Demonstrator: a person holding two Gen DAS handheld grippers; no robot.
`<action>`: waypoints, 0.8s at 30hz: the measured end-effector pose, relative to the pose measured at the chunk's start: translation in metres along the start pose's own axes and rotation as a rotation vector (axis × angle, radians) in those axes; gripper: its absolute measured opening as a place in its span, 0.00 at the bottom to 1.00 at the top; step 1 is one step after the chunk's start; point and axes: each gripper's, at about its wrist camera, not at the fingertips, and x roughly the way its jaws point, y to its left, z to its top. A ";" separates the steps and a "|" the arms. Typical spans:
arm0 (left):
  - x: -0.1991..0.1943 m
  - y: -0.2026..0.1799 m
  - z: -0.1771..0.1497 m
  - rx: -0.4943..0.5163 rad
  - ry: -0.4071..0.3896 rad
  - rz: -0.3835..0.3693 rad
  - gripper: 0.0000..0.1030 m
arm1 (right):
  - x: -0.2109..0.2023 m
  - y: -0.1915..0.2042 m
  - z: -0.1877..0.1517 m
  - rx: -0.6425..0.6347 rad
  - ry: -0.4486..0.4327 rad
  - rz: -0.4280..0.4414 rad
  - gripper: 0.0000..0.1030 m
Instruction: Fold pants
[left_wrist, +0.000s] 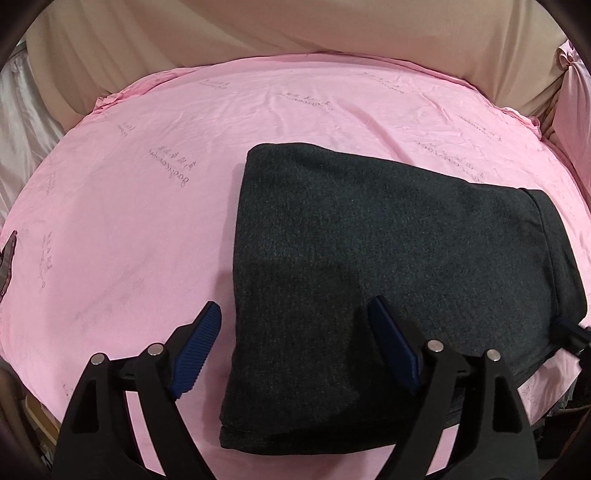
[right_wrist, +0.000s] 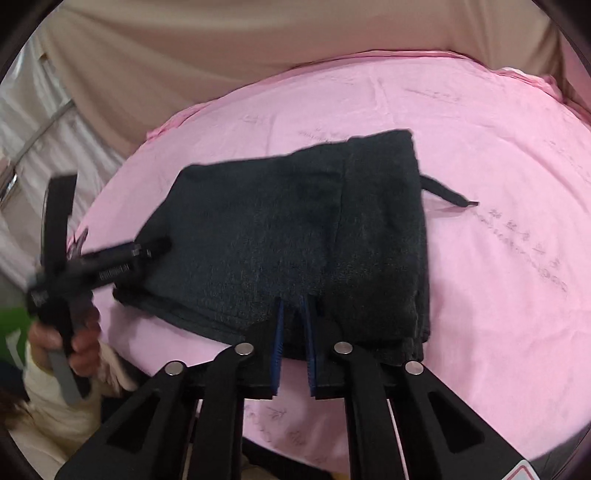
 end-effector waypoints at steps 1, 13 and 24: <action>0.000 0.000 0.000 -0.002 0.000 0.000 0.79 | -0.001 0.012 0.007 -0.043 -0.016 0.012 0.17; 0.002 0.003 -0.003 -0.001 -0.008 -0.008 0.85 | 0.037 0.000 0.014 -0.051 0.022 0.029 0.00; 0.003 0.000 -0.003 0.002 -0.014 0.016 0.88 | 0.027 0.033 0.076 -0.108 -0.071 0.068 0.21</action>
